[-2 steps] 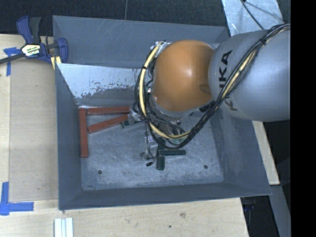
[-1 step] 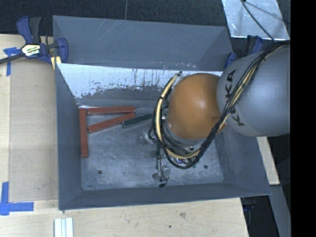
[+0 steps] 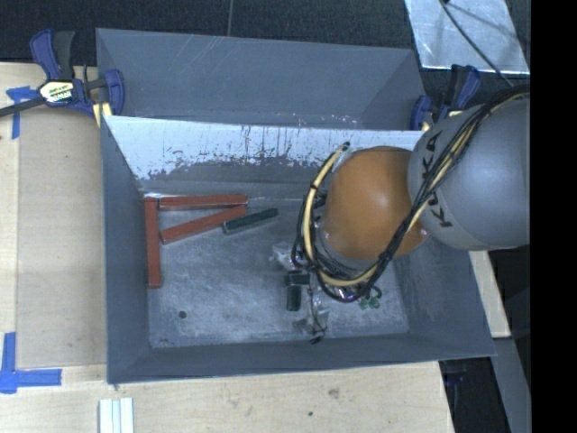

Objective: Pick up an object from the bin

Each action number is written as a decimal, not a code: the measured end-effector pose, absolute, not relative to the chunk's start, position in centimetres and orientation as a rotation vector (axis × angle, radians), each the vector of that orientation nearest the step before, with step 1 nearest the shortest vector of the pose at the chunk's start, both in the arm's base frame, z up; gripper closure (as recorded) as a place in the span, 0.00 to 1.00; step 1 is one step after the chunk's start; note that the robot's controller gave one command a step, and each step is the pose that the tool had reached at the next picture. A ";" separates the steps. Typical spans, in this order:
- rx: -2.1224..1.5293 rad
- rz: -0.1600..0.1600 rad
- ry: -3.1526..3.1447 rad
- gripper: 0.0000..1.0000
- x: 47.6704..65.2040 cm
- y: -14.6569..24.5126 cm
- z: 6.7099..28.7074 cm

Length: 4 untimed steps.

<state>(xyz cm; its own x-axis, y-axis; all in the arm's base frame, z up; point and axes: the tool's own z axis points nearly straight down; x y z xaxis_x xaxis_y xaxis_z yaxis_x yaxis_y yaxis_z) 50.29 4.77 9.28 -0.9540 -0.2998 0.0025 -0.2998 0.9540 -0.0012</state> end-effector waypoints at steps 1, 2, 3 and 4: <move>0.668 0.005 -3.076 0.00 57.0 -0.7 7.1; 0.669 -0.001 -3.074 1.00 56.8 -0.3 7.2; 1.071 0.006 -2.967 1.00 62.0 0.3 23.8; 0.871 -0.003 -3.017 1.00 60.0 3.9 17.2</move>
Offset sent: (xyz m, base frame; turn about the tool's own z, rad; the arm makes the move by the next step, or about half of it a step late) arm 0.0645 -0.0502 -0.0209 -0.1290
